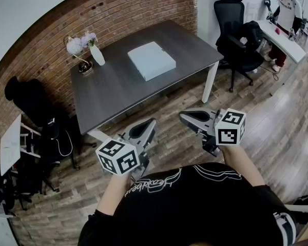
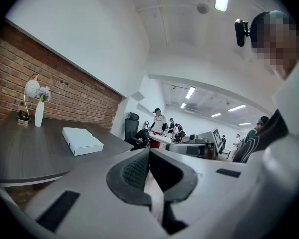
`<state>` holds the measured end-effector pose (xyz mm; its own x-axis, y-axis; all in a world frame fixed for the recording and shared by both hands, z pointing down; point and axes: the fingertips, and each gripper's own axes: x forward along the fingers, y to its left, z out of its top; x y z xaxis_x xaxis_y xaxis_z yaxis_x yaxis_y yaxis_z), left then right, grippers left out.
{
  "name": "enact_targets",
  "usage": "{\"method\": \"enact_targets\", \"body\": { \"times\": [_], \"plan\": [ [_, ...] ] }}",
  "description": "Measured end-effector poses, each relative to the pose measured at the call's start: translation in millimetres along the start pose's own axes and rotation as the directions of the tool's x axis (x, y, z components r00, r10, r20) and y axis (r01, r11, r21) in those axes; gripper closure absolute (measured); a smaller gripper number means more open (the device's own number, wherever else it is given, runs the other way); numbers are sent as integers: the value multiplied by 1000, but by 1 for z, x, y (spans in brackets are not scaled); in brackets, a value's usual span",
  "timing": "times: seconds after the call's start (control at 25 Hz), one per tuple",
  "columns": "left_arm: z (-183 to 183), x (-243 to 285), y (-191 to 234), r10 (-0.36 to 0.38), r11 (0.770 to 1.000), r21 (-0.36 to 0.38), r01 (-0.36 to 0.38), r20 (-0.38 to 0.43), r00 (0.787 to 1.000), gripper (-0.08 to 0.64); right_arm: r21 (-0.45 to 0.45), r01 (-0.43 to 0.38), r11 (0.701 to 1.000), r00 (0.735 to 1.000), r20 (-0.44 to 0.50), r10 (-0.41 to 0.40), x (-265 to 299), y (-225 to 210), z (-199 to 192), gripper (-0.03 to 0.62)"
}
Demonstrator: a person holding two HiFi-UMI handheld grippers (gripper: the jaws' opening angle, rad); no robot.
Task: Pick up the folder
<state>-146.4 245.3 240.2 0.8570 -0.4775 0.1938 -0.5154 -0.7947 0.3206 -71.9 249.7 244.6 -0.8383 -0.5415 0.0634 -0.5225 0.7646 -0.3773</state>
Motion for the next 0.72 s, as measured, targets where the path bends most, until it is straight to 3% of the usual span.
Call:
{"method": "enact_targets", "body": {
  "times": [0.32, 0.72],
  "plan": [
    [-7, 10, -19, 9, 1000, 0, -9, 10, 1000, 554, 9, -9, 1000, 1000, 10, 8, -21, 0, -4, 595],
    [-21, 33, -24, -15, 999, -48, 16, 11, 1000, 554, 111, -63, 992, 996, 77, 55, -47, -15, -11, 595]
  ]
}}
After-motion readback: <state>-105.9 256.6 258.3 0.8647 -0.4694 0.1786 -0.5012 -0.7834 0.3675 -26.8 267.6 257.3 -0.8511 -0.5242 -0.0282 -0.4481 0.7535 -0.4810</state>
